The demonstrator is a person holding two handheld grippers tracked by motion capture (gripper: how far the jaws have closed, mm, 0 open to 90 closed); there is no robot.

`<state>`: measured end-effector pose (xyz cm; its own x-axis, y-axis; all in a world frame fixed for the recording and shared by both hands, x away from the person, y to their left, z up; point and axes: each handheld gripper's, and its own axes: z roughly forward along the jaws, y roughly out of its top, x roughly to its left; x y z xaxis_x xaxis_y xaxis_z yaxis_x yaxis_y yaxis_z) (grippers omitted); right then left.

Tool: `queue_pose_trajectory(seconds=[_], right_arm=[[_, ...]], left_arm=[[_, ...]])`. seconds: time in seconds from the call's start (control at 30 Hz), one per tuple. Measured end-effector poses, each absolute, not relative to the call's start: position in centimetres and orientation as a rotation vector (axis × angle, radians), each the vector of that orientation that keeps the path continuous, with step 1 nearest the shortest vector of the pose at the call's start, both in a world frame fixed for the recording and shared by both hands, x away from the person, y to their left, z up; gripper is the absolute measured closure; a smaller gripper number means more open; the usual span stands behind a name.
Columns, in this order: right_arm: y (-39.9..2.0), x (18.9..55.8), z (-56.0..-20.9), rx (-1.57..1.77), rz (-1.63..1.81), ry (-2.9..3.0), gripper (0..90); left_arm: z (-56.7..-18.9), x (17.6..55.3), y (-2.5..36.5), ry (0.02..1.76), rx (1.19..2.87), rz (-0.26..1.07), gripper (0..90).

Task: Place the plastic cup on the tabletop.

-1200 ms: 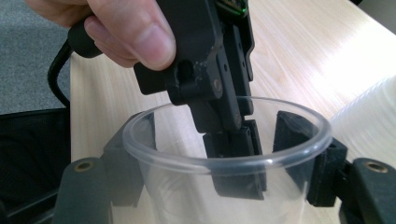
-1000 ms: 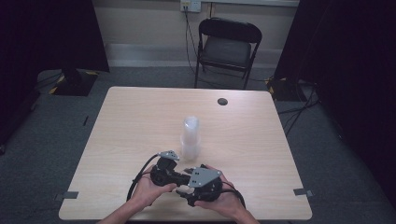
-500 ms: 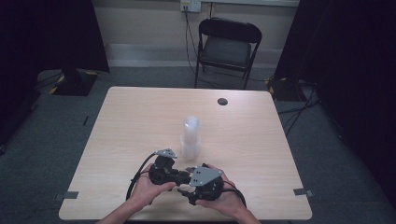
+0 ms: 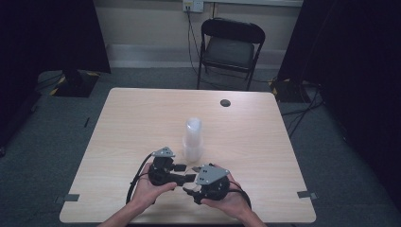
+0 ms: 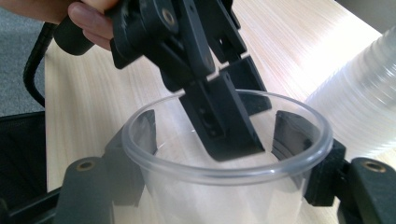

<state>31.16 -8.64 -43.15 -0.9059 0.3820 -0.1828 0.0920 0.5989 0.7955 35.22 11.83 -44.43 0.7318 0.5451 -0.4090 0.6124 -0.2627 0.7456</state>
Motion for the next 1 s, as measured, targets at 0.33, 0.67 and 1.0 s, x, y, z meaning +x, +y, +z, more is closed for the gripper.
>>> queue_pose_trajectory(seconds=[0.33, 0.67, 1.0], right_arm=[[-9.5, 31.7, -43.1, 0.444, 1.216, 2.471, 30.6], [-10.7, 32.3, -43.0, 0.517, 1.229, 2.441, 30.6], [-11.4, 32.7, -42.9, 0.581, 1.243, 2.416, 30.6]], left_arm=[[-43.8, 35.1, 12.6, 0.888, 1.889, -0.016, 28.4], [-42.8, 35.2, 13.7, 0.874, 1.879, 0.101, 19.6], [-42.6, 34.7, 15.1, 0.882, 1.901, 0.161, 15.9]])
